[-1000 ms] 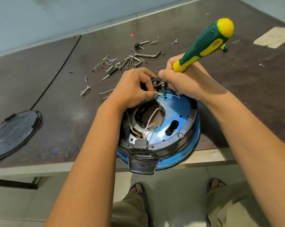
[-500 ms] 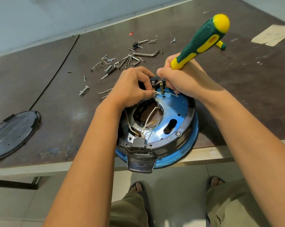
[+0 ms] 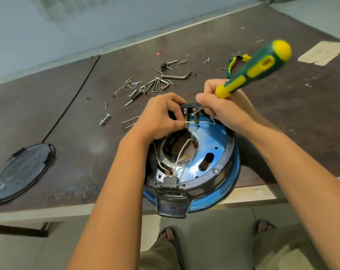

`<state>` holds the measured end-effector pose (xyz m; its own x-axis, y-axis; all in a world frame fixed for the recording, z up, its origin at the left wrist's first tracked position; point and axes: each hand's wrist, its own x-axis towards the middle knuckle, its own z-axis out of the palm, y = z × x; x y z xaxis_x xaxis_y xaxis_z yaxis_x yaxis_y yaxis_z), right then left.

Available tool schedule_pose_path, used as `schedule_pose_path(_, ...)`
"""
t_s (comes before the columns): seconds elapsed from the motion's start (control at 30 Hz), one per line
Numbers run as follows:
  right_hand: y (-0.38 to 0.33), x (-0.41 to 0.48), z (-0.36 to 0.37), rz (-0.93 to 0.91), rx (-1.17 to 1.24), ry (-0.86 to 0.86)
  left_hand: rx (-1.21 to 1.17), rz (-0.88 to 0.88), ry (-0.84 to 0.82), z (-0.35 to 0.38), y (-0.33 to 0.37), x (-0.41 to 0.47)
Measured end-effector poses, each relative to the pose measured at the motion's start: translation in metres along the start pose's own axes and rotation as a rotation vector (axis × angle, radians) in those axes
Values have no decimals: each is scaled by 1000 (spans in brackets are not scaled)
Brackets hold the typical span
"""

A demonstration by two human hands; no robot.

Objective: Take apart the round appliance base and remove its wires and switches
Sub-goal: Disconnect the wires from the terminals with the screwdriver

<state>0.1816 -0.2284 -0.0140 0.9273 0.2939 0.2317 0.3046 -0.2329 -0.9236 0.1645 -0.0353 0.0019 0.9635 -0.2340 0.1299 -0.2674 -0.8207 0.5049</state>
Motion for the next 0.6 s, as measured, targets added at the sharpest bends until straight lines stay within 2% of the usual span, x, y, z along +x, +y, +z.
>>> schedule_pose_path(0.2,9,0,0,-121,-34,29,-36,-4,23,0,-1,-1)
schedule_pose_path(0.3,9,0,-1,-85,73,57,-127,-34,42,-3,1,-4)
schedule_pose_path(0.4,9,1,-2,-65,179,128,-300,-73,151,-13,9,-9)
schedule_pose_path(0.5,9,3,-7,-84,212,151,-420,-41,303,-34,19,-10)
schedule_pose_path(0.6,10,2,-13,-124,135,125,-234,-52,297,-56,22,-1)
